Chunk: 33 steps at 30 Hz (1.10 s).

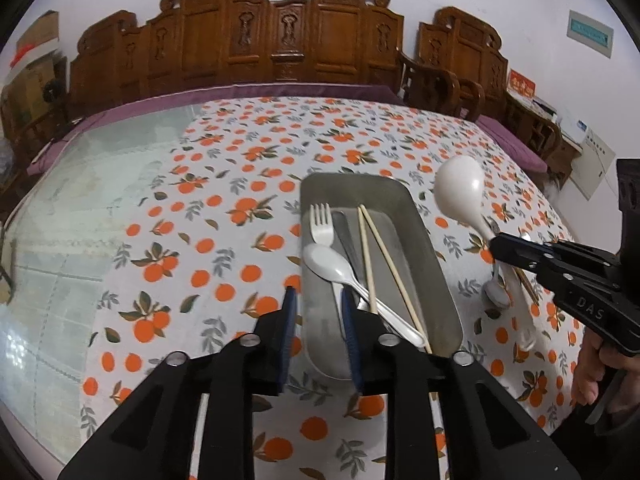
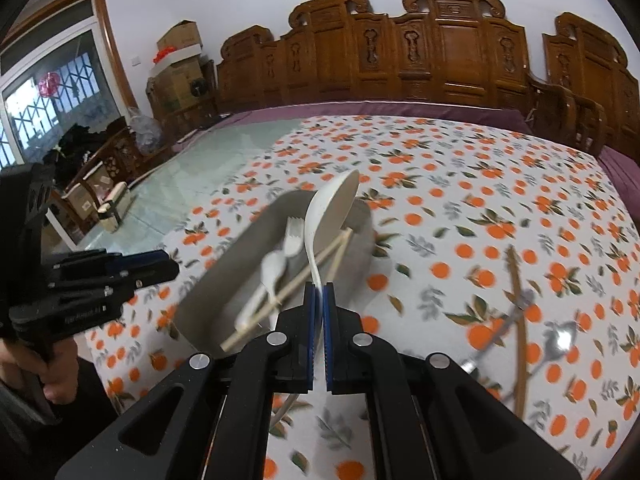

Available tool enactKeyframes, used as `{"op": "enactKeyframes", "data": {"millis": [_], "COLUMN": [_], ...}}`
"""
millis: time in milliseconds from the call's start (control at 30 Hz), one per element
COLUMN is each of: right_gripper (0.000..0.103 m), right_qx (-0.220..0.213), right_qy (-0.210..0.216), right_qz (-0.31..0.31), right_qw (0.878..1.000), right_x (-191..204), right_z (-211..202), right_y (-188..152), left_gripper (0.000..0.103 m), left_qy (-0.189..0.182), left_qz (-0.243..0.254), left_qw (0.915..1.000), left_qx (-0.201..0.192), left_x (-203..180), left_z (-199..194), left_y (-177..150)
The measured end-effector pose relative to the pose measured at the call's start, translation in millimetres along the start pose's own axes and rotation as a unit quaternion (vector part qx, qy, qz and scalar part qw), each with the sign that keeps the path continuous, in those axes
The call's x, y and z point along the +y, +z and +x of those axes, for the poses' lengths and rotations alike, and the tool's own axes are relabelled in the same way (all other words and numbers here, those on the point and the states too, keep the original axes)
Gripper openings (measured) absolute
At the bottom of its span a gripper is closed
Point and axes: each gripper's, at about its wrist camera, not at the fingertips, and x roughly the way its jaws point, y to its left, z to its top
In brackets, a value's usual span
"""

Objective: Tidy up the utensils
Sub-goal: 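Release the chopstick in the tray with the left tool while the right tool lowers the white spoon into it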

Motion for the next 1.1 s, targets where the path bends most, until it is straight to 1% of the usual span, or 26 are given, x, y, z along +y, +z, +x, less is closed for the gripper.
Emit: {"op": "enactKeyframes", "data": {"millis": [67, 100, 133, 167, 233, 300, 367, 400, 500, 600, 900, 1100], "right_gripper": [0.004, 0.004, 0.004, 0.004, 0.004, 0.004, 0.004, 0.004, 0.005, 0.005, 0.005, 0.006], "right_qx": [0.002, 0.003, 0.004, 0.005, 0.007, 0.010, 0.012, 0.015, 0.024, 0.033, 0.060, 0.061], "right_qy": [0.004, 0.005, 0.006, 0.006, 0.009, 0.011, 0.009, 0.008, 0.008, 0.006, -0.001, 0.008], "right_qz": [0.001, 0.001, 0.001, 0.001, 0.003, 0.003, 0.000, -0.001, 0.001, 0.002, -0.004, -0.011], "right_qw": [1.000, 1.000, 1.000, 1.000, 1.000, 1.000, 1.000, 1.000, 1.000, 0.999, 0.998, 0.998], "right_x": [7, 10, 12, 14, 19, 22, 26, 27, 28, 30, 34, 34], "right_z": [9, 14, 18, 22, 31, 39, 45, 50, 63, 73, 96, 93], "right_y": [6, 8, 10, 12, 17, 21, 23, 24, 25, 24, 11, 7], "left_gripper": [0.049, 0.066, 0.069, 0.070, 0.077, 0.078, 0.080, 0.084, 0.085, 0.090, 0.090, 0.090], "left_qy": [0.008, 0.014, 0.019, 0.022, 0.023, 0.021, 0.023, 0.024, 0.026, 0.030, 0.034, 0.034], "left_qz": [-0.003, -0.004, -0.004, -0.006, -0.014, -0.020, -0.024, -0.025, -0.028, -0.034, -0.038, -0.034], "left_qw": [0.9999, 0.9998, 0.9996, 0.9995, 0.9993, 0.9992, 0.9990, 0.9989, 0.9987, 0.9983, 0.9981, 0.9982], "left_qx": [-0.007, -0.011, -0.019, -0.023, -0.026, -0.028, -0.030, -0.031, -0.034, -0.037, -0.034, -0.035], "left_x": [3, 5, 7, 9, 14, 20, 23, 24, 27, 31, 34, 31], "left_z": [-3, -4, -6, -7, -9, -11, -13, -13, -16, -17, -15, -15], "left_y": [1, 2, 3, 3, 5, 6, 6, 6, 7, 7, 7, 8]}}
